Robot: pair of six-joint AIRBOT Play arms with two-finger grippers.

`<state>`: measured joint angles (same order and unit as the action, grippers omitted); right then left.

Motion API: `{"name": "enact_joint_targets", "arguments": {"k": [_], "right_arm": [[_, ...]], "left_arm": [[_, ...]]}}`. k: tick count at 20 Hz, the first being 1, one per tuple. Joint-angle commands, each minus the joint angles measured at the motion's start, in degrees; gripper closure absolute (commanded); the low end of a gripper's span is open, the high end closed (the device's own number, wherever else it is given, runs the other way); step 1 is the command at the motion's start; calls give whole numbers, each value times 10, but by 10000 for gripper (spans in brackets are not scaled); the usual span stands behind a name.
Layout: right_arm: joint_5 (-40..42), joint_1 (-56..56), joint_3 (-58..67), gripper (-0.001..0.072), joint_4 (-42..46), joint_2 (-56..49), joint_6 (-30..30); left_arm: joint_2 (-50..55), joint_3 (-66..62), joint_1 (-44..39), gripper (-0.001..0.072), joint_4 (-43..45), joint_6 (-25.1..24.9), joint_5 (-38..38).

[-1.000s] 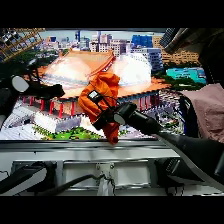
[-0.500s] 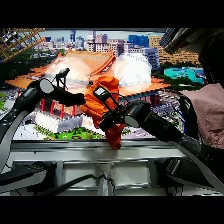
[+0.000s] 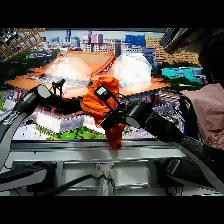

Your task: Fold the clothes and pants, and hang the long-sleeved shirts on hangers.

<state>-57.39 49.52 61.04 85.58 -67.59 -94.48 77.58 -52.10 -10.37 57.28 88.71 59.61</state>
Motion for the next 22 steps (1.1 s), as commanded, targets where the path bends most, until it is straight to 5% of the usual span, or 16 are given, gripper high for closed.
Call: {"name": "enact_joint_targets", "arguments": {"k": [1,8,9,11,12,17,22], "right_arm": [[-4,0,0,691,2,1,-5],[-18,0,0,691,2,1,-7],[-19,0,0,691,2,1,-9],[-19,0,2,691,2,1,-9],[-21,0,4,691,8,1,-9],[0,-42,81,691,76,0,2],[-9,-74,284,691,57,0,68]], "left_arm": [[18,24,-6,255,-99,-31,-29],[65,24,-16,256,-284,-69,-93],[75,24,-22,327,-312,-88,-92],[82,24,-33,678,-336,-116,-89],[81,24,-33,701,-338,-126,-89],[2,7,-9,704,-356,-171,-93],[-180,-102,-5,706,-358,-177,-233]]}}
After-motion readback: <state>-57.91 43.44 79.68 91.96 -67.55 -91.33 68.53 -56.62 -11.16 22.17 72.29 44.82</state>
